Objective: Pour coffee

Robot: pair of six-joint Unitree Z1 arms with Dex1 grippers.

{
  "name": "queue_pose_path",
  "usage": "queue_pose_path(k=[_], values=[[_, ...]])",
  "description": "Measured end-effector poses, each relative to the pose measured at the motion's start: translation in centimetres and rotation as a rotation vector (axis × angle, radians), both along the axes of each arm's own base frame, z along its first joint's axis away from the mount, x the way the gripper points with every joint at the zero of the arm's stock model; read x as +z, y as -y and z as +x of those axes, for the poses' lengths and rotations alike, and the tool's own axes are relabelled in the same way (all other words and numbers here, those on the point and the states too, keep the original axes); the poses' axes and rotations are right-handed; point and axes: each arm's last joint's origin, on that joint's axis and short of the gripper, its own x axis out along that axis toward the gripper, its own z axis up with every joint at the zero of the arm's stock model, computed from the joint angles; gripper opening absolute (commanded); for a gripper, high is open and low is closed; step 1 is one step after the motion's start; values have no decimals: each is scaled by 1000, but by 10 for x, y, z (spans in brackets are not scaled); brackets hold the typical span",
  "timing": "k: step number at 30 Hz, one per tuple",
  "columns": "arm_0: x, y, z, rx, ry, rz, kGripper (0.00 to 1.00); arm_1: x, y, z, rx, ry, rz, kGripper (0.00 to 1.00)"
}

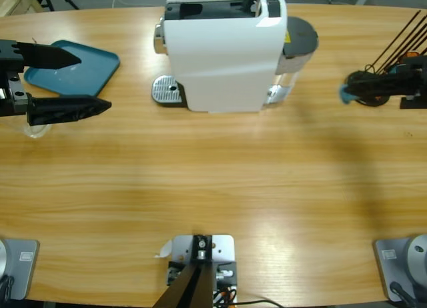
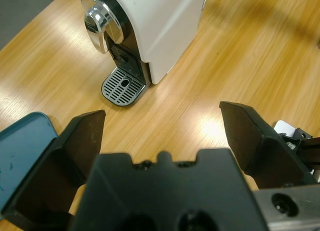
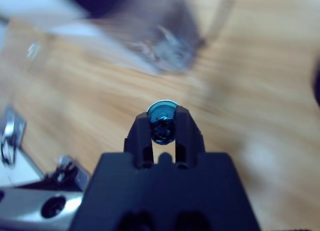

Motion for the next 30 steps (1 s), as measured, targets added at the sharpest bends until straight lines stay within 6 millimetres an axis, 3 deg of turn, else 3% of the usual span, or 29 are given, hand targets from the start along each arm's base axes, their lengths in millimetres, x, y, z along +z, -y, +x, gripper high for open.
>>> queue_pose_path(k=[5, 10, 15, 19, 23, 30], values=[[2, -2, -2, 0, 6, -7, 993, 41, -42, -10, 224, 222, -11, 0], [2, -3, -2, 3, 9, -7, 993, 94, -87, -15, 397, 383, 40, 0], [2, -4, -2, 11, 15, -4, 994, 122, -147, 13, 468, 447, 56, 0], [2, -7, -5, 14, 21, -9, 992, 130, -194, 46, 489, 474, 76, 0], [2, -9, -6, 14, 22, -11, 993, 128, -225, 77, 477, 486, 78, 0], [-4, -10, -8, 14, 11, 3, 995, 112, -235, 93, 425, 486, 3, 0]])
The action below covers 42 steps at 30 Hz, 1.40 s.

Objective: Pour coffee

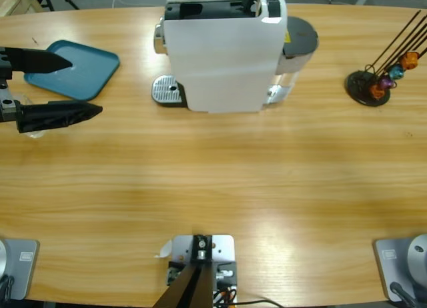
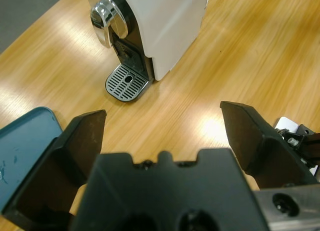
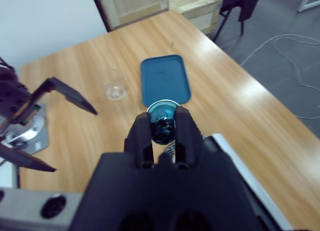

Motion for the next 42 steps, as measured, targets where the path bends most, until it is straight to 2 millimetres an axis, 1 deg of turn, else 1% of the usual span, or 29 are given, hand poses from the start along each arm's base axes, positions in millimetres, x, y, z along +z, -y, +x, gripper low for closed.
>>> queue_pose_path(k=[4, 6, 12, 14, 16, 19, 25, 29, 33, 37, 42], values=[[-1, 0, 0, 0, -3, 3, 992, -1, 0, 1, -43, 52, -42, 0], [-1, 0, 0, 0, -3, 3, 992, -5, -1, -1, -45, 54, -58, 0], [-3, -1, -1, 0, -6, 7, 991, -35, 3, -4, -70, 15, -130, 0], [-5, -1, -1, 0, -9, 11, 993, -46, 5, -6, -80, 8, -132, 0], [-5, -1, -1, 0, -11, 13, 993, -52, 6, -6, -90, 4, -125, 0], [-6, -1, -1, 0, -11, 13, 993, -49, 5, -5, -100, 12, -105, 0], [-7, -2, -1, 0, -13, 16, 992, -34, 3, -2, -111, 43, -66, 0], [-9, -2, -2, 0, -18, 21, 992, -34, 2, -1, -114, 45, -59, 0], [-10, -2, -2, 3, -24, 23, 992, -36, 1, 0, -117, 43, -52, 0], [-10, -3, -2, 6, -28, 20, 994, -43, -1, 2, -122, 21, -63, 0], [-11, -3, -3, 7, -29, 20, 994, -51, 2, 3, -130, 1, -79, 0]])
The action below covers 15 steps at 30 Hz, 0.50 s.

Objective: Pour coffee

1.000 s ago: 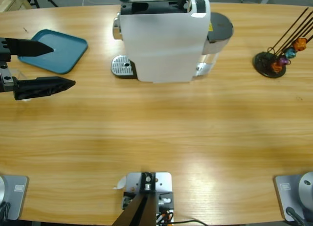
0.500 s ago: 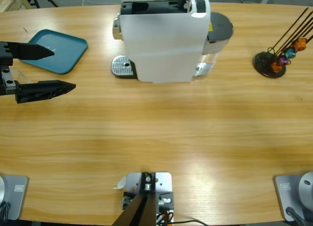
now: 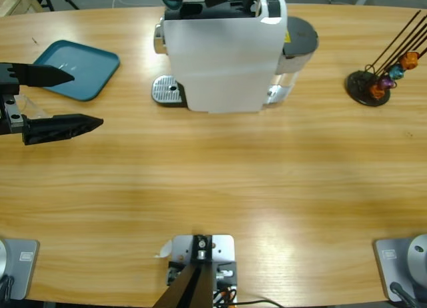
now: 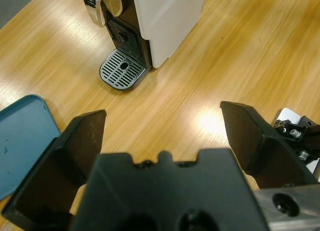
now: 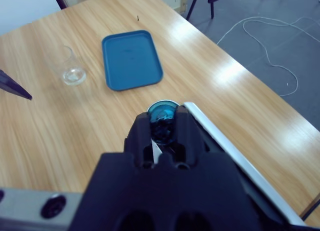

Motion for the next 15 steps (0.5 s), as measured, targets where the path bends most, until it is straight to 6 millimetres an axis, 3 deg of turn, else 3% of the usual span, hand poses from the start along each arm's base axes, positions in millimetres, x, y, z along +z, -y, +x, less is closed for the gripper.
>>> queue_pose_path(k=[15], values=[[1, 0, 0, 0, 4, -5, 993, -6, 7, 9, -39, -8, 14, 0]])
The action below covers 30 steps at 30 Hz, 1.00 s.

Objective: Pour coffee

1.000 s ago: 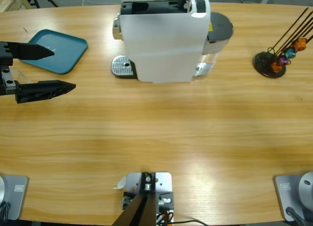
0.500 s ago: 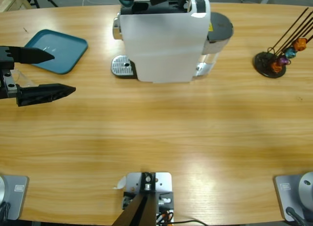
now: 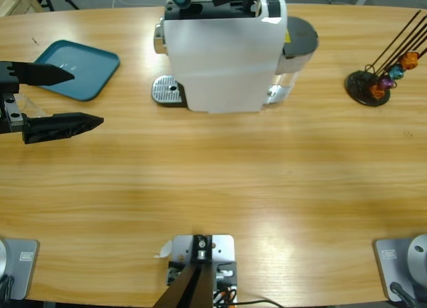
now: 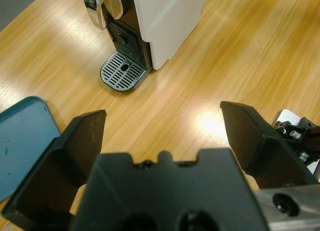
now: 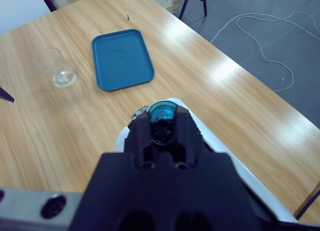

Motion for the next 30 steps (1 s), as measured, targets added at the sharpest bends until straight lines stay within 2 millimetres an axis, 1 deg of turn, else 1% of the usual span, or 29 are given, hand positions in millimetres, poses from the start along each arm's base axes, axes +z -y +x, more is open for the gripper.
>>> queue_pose_path(k=[4, 8, 9, 10, 11, 13, 14, 15, 23, 25, 26, 28, 29, 30], values=[[0, 0, 0, 0, 0, 0, 993, -9, 0, 0, -2, -15, -4, 0], [0, 0, 0, 0, 0, 0, 993, -15, 5, -1, -10, -23, 0, 0], [0, 0, 0, 0, 0, 0, 993, -16, 6, -2, -12, -28, -2, 146], [0, 0, 0, 0, 0, 0, 994, -17, 7, -3, -14, -29, -1, 570], [0, 0, 0, 0, 0, 0, 995, -17, 8, -3, -14, -29, 1, 765], [0, 0, 0, 0, 0, 0, 992, -17, 8, -3, -18, -34, 7, 958], [0, 0, 0, 0, 0, 0, 992, -17, 8, -3, -20, -37, 10, 994], [0, 0, 0, 0, 0, 0, 993, -18, 8, -4, -22, -42, 12, 1000], [0, 0, 0, 0, 2, -2, 992, -18, 8, -4, -32, -47, 14, 1000], [0, 0, 0, 0, 2, -3, 991, -13, 8, -2, -41, -33, 18, 993], [0, 0, 0, 0, 2, -3, 991, -9, 8, -2, -47, -22, 18, 962], [0, 0, 0, 0, 2, -3, 994, 6, 7, -2, -59, 8, 11, 557], [0, 0, 0, 0, 2, -3, 993, 16, 5, -3, -57, 30, 9, 392], [0, 0, 0, 0, 2, -3, 992, 26, 3, -5, -52, 49, 9, 129]])
